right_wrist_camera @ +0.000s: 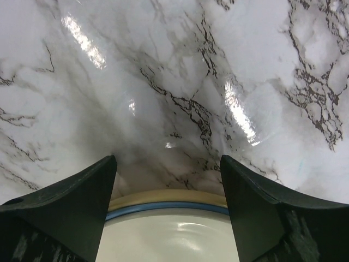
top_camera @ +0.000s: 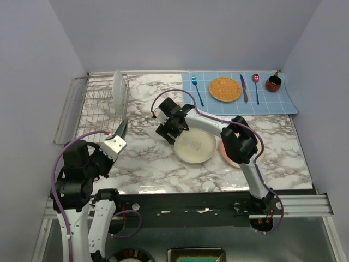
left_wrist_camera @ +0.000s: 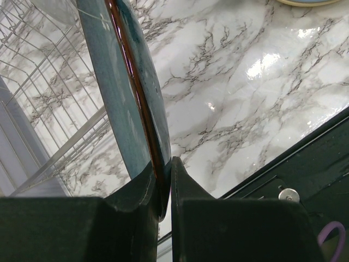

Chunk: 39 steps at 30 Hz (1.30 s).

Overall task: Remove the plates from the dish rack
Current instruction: Move the plate to the center of the board.

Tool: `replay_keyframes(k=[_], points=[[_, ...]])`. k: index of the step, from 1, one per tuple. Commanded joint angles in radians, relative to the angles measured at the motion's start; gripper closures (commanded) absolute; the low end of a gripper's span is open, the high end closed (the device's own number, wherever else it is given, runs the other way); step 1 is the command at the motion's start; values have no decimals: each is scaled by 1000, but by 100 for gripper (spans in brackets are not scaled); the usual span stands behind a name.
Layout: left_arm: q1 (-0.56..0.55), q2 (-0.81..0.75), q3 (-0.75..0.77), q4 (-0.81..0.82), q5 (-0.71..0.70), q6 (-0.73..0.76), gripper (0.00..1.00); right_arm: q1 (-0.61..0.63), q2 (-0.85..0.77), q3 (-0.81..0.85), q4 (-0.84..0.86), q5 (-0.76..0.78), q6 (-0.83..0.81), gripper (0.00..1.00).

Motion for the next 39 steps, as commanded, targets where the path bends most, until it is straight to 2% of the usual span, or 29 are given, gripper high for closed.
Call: replay_keyframes(k=[1, 18, 32, 39], points=[[0, -21, 49, 103, 49, 22, 100, 6, -49, -67, -15, 31, -23, 15], [0, -1, 94, 74, 101, 38, 100, 6, -146, -222, 36, 36, -23, 15], [0, -4, 174, -33, 196, 102, 100, -5, -167, -151, 68, 128, 20, 15], [22, -36, 135, -50, 229, 164, 100, -109, -230, -104, 98, 143, 133, 15]])
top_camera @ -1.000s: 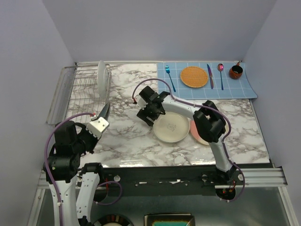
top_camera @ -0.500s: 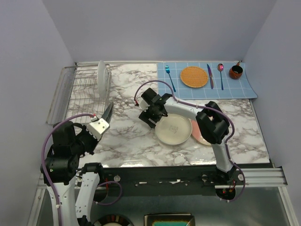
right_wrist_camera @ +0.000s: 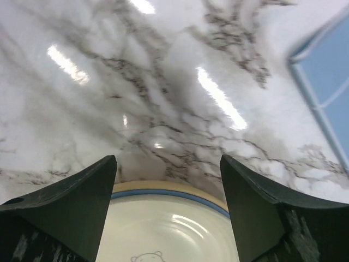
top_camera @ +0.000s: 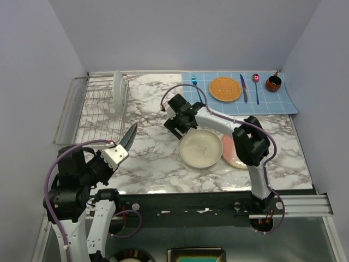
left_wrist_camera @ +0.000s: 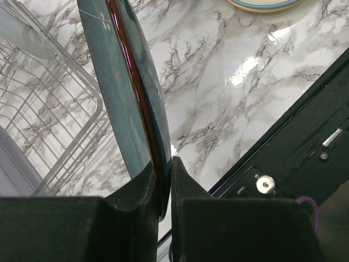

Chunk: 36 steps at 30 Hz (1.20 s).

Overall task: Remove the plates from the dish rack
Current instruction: Place the plate at the center of the board.

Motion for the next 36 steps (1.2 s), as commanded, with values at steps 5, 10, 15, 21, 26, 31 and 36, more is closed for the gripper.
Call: replay_keyframes(k=[5, 10, 15, 21, 26, 31, 36], points=[[48, -52, -20, 93, 118, 132, 100, -162, -134, 141, -3, -55, 148, 14], [74, -57, -26, 102, 137, 184, 100, -195, -171, 195, -60, -169, 173, 14], [98, -54, -2, 114, 172, 218, 100, -195, -217, 186, -60, -226, 171, 14], [102, -22, 1, 181, 181, 250, 100, -195, -189, 195, -91, -249, 156, 14], [102, 52, -17, 313, 143, 225, 100, -195, -169, 222, -94, -261, 153, 14], [102, 132, -22, 445, 114, 170, 100, -195, -157, 256, -99, -263, 153, 15], [91, 162, -39, 602, 102, 158, 100, -195, -152, 288, -109, -264, 150, 14]])
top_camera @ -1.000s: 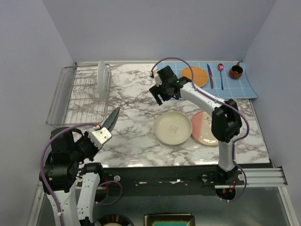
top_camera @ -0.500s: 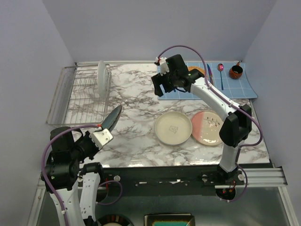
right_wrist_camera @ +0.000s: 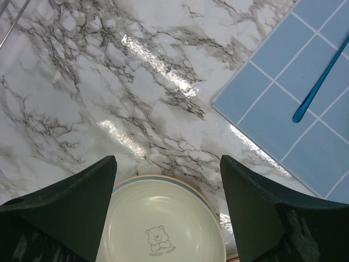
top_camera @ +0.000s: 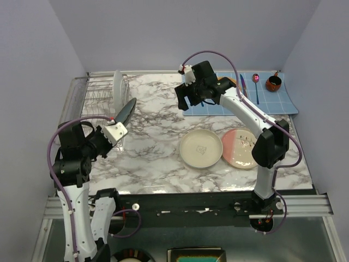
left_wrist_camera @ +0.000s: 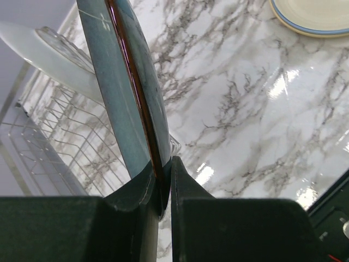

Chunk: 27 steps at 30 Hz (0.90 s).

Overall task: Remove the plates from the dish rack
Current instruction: Place the plate at the center of the board.

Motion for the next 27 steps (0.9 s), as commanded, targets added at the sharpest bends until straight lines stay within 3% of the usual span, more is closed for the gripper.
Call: replay_keyframes(k=[1, 10, 20, 27], points=[[-20, -1, 18, 331, 6, -7, 100, 3, 19, 63, -33, -27, 0, 14], [-75, 85, 66, 411, -91, 103, 100, -17, 11, 106, -35, -117, 70, 14], [-245, 89, -92, 528, -390, 382, 100, -63, -38, 133, 53, -387, 198, 15], [-385, 98, -164, 663, -596, 454, 100, -84, -12, 193, 94, -548, 285, 15]])
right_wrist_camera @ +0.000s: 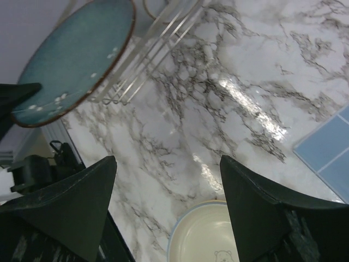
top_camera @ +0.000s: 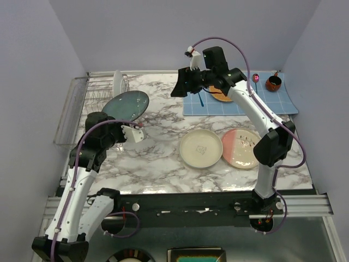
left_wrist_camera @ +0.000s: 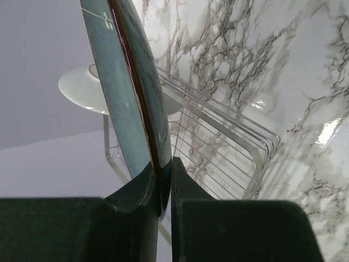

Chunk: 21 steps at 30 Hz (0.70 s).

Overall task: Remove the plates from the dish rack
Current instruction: Place the plate at the center of the board.

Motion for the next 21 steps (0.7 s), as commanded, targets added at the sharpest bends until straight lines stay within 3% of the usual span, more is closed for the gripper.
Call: replay_keyframes(k=[1, 9, 13, 21], points=[[-91, -13, -1, 307, -208, 110, 100, -20, -12, 47, 77, -194, 118, 15], [-281, 15, -38, 492, -444, 121, 100, -40, 74, 33, 201, -424, 269, 15], [-396, 10, -81, 561, -561, 138, 100, -48, 111, 61, 229, -472, 327, 15], [-491, -13, -129, 597, -667, 148, 100, -57, 171, 113, 245, -526, 360, 16]])
